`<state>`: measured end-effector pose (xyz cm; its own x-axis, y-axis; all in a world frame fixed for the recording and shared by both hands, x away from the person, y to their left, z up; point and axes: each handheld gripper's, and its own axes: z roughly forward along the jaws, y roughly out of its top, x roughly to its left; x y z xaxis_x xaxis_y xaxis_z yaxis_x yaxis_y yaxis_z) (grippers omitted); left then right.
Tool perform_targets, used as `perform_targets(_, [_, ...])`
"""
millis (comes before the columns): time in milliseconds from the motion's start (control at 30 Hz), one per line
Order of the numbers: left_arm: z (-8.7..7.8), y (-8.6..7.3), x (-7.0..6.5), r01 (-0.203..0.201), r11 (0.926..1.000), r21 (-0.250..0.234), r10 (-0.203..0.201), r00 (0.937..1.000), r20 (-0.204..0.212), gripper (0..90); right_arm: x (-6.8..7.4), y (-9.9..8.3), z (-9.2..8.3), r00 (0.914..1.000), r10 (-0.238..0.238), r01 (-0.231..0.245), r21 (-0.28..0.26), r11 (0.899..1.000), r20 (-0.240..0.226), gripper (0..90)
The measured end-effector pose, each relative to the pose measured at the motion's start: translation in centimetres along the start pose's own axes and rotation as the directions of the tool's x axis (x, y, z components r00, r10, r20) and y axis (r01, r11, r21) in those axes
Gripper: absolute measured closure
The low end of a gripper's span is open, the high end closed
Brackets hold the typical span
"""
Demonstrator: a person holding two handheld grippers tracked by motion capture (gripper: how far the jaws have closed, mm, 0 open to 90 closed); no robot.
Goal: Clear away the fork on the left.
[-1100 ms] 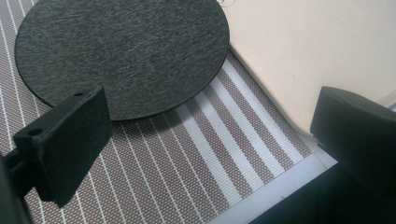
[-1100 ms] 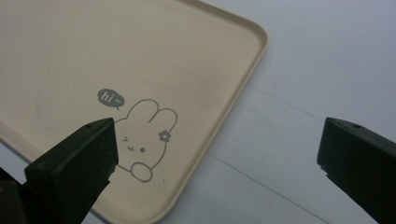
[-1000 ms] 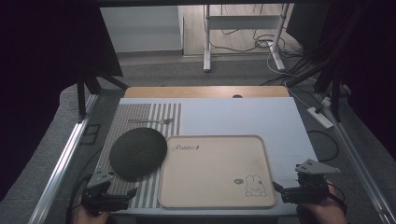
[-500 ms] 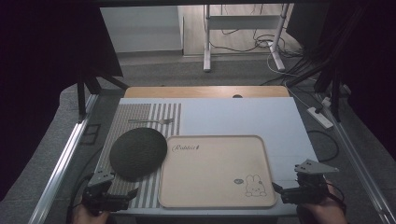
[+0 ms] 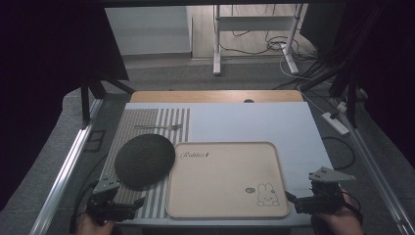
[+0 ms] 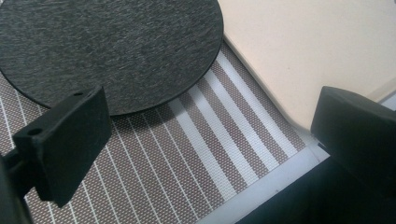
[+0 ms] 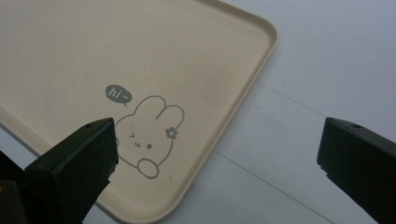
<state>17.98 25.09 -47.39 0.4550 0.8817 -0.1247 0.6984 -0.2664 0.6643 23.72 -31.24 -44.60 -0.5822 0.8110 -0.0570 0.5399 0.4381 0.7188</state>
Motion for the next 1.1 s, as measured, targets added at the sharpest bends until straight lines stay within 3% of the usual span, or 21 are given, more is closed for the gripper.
perform_targets(200, [0.2, 0.3, 0.1, -0.007, 0.9999, -0.009, 0.007, 0.9998, 0.018, 0.0, 0.0, 0.0, 0.0, 1.0000, 0.001, -0.001, 0.002, 1.000, -0.003, 0.0])
perform_targets(533, [0.5, 0.8, 0.2, -0.027, 0.9996, 0.008, 0.027, 0.9995, -0.017, 0.0, 0.0, 0.0, 0.1, 1.0000, -0.004, 0.004, 0.008, 1.000, -0.001, 0.0])
perform_targets(1100, [2.5, 2.5, 1.3, -0.048, 0.9987, -0.017, 0.048, 0.9985, 0.026, 0.0, -0.1, 0.0, 0.2, 1.0000, 0.002, -0.002, 0.018, 1.000, 0.000, 0.0])
